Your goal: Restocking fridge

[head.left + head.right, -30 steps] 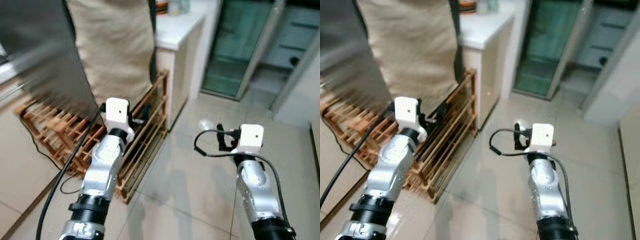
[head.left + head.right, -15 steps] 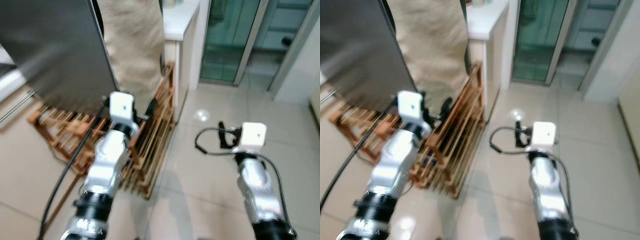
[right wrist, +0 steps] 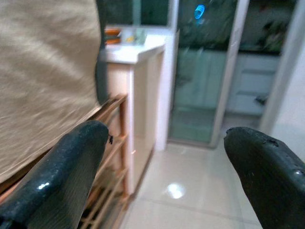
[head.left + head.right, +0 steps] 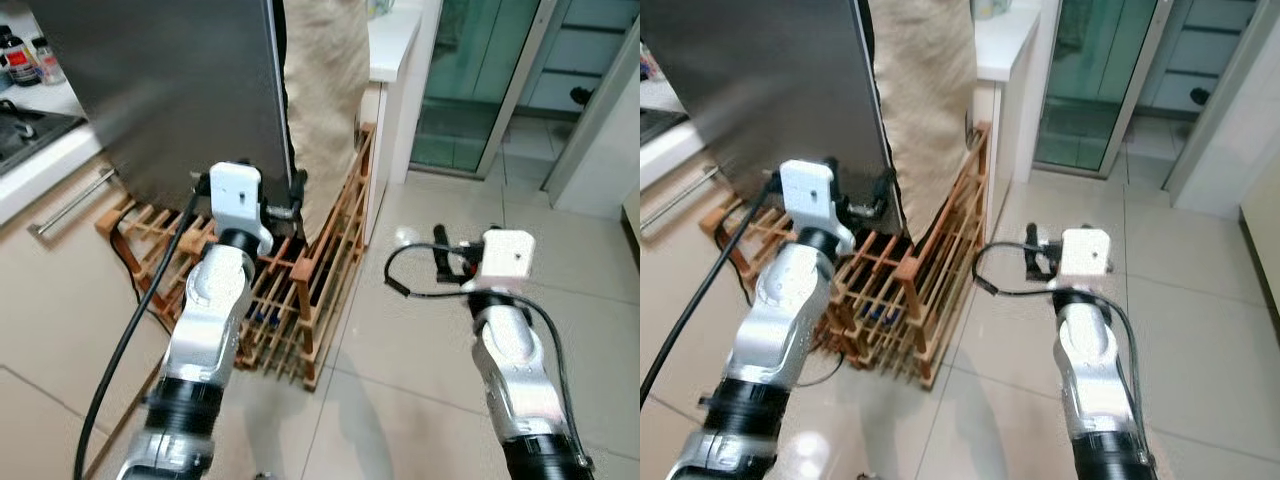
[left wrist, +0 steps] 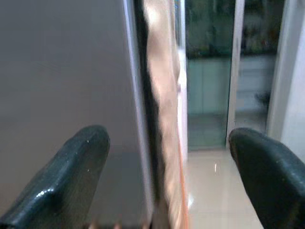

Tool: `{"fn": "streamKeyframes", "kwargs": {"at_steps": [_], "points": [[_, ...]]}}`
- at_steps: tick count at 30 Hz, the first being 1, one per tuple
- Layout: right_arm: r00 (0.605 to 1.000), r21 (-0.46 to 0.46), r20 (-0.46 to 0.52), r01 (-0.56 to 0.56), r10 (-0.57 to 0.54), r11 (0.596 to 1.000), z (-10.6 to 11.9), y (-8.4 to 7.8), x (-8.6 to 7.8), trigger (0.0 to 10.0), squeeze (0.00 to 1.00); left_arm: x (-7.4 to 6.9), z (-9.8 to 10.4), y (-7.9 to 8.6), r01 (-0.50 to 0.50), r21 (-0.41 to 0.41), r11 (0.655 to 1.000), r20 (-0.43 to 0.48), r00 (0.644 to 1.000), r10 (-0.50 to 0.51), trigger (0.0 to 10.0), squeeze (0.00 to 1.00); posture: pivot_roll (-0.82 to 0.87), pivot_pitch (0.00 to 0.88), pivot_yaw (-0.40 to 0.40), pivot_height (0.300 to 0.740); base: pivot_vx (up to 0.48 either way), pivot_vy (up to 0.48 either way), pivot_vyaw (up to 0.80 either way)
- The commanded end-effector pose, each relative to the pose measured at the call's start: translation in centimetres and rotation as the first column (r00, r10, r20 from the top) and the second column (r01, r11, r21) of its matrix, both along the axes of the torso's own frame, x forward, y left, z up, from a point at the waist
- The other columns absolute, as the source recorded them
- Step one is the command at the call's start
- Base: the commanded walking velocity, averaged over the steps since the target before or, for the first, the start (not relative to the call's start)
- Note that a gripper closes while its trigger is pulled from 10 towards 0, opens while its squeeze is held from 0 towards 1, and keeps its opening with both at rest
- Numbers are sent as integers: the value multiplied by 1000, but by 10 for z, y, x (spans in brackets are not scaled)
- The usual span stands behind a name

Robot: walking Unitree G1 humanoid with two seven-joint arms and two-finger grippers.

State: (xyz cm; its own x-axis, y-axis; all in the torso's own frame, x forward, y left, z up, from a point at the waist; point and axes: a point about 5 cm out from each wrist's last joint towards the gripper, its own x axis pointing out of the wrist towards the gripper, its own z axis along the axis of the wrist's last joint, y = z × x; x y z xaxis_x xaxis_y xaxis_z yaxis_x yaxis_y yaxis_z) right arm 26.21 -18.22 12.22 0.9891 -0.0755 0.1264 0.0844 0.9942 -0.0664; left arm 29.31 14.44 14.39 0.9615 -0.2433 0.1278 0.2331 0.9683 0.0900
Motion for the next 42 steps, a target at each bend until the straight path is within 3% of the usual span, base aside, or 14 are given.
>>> {"fn": "streamKeyframes", "kwargs": {"at_steps": [1, 2, 3, 5, 6, 8, 10, 14, 19, 26, 33, 35, 40, 42], "points": [[1000, -28, 17, -14, 15, 1000, 9, 0, -15, 10000, 0, -16, -7, 16, 8, 5, 1000, -37, 999, -8, 10000, 0, -150, 0, 61, 740, 0, 0, 0], [1000, -28, 17, -14, 15, 1000, 9, 0, -15, 10000, 0, -16, -7, 16, 8, 5, 1000, -37, 999, -8, 10000, 0, -150, 0, 61, 740, 0, 0, 0], [1000, 43, 24, 10, -11, 999, 10, -9, -36, 10000, 0, -39, -22, 32, -57, -137, 989, -152, 988, 36, 10000, 0, -150, 0, 61, 740, 0, 0, 0], [999, 106, 11, 41, -42, 994, 9, -19, -47, 10000, 0, -55, -26, 34, -48, -137, 989, -177, 984, 23, 10000, 0, -155, 0, 61, 740, 0, 0, 0], [999, 100, 11, 48, -49, 994, 9, -23, -49, 10000, 0, -55, -23, 33, -43, -127, 991, -162, 987, 22, 10000, 0, -152, 0, 57, 740, 0, 0, 0], [998, 82, 6, 54, -55, 995, 10, -24, -50, 10000, 0, -52, -19, 32, -43, -116, 992, -141, 990, 27, 10000, 0, -152, 0, 57, 740, 0, 0, 0], [999, 59, 22, 37, -38, 998, 13, -15, -40, 10000, 0, -24, 4, 24, -70, -189, 980, -66, 996, 58, 10000, 0, -154, 0, 58, 740, 133, 0, 0], [998, 73, 54, 6, -10, 997, 21, -6, -24, 10000, 0, -5, 30, 5, -29, -230, 973, 8, 999, 31, 10000, 0, -153, 0, 61, 740, 407, 0, 0], [994, 49, 106, -4, -1, 999, 38, -11, -1, 10000, 0, 9, 63, -12, 17, -275, 961, 109, 994, 14, 10000, 0, -162, 0, 66, 740, 470, 0, 0], [990, 10, 141, -13, 12, 1000, 52, -16, 24, 10000, 0, 19, 81, -12, 1, -298, 955, 157, 986, 49, 10000, 0, -168, 0, 63, 740, 476, 0, 0], [991, 11, 130, -42, 41, 999, 50, -11, 29, 10000, 0, 18, 93, -18, 14, -296, 955, 209, 977, 50, 10000, 0, -168, 0, 63, 740, 480, 0, 0], [992, 25, 113, -61, 58, 998, 44, -3, 31, 10000, 0, 19, 108, -18, 13, -276, 961, 284, 956, 69, 10000, 0, -165, 0, 63, 740, 0, 0, 0], [992, 32, 108, -77, 73, 997, 42, 2, 31, 10000, 0, 22, 125, -12, -13, -294, 956, 319, 941, 111, 10000, 0, -163, 0, 68, 740, 0, 0, 0], [991, 36, 101, -87, 83, 996, 40, 5, 31, 10000, 0, 23, 145, -7, -28, -308, 951, 367, 919, 146, 10000, 0, -163, 0, 68, 740, 0, 0, 0]]}}
